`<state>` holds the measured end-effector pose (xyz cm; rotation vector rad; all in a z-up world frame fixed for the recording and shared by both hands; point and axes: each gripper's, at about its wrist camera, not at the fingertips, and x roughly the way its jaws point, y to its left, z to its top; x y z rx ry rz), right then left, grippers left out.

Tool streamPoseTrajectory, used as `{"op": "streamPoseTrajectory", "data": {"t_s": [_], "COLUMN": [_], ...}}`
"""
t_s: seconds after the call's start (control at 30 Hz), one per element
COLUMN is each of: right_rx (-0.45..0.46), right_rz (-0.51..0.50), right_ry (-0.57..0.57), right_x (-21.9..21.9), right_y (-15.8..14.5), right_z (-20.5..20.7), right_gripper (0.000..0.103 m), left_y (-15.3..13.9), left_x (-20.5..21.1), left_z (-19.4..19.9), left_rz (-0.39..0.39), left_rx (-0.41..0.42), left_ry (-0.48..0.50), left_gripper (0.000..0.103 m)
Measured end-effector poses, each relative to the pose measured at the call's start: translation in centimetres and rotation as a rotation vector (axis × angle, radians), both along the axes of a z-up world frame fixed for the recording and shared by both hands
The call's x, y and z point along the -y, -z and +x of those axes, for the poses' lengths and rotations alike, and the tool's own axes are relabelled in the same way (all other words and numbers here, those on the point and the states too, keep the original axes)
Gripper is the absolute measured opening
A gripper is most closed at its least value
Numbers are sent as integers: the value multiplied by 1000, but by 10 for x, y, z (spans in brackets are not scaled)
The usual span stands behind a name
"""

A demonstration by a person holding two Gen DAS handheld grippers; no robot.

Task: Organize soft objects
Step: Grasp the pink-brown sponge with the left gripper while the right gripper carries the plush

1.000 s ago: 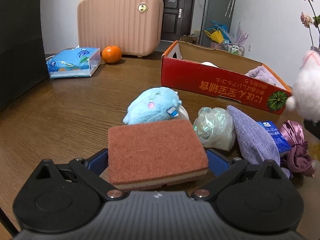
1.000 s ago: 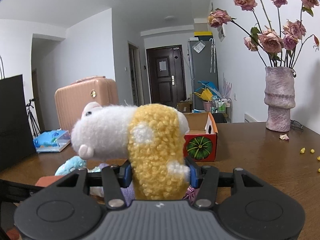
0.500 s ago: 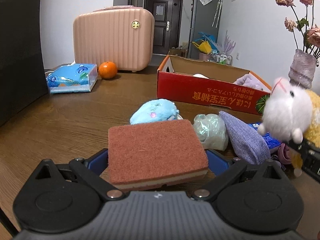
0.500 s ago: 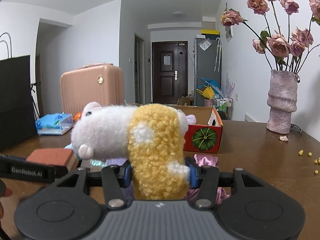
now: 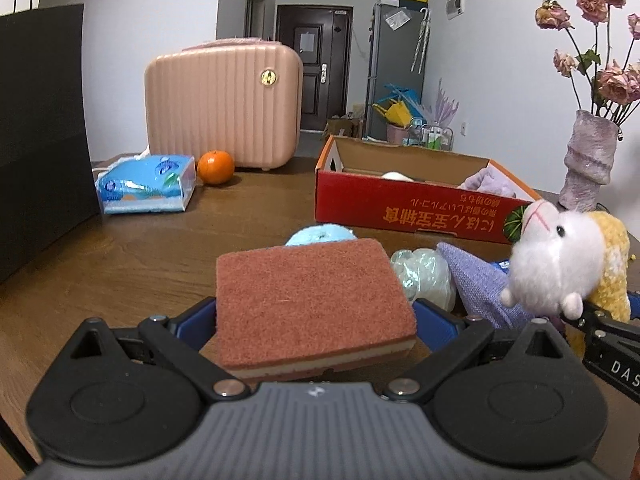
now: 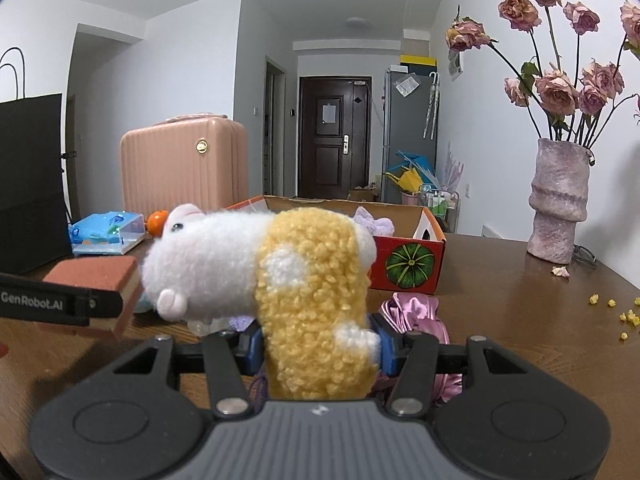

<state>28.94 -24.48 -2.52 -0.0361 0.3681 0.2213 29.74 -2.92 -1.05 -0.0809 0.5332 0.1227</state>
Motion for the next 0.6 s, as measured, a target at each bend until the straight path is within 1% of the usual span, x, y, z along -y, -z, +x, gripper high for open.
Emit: {"op": "streamPoseTrajectory", "data": {"t_s": [0.33,0.6], "right_rx": [5,39], "right_rz": [2,11], "right_ry": [10,27], "right_x": [-6,-9], "right_y": [-12,-30], "right_z": [6,25], "right_gripper": [52,52], "left_y": [-20,-44], "left_x": [-3,-4], "left_z": [2,20], "left_rz": [36,45], "left_rx": [45,88], "left_ry": [41,61], "left_gripper": [102,102]}}
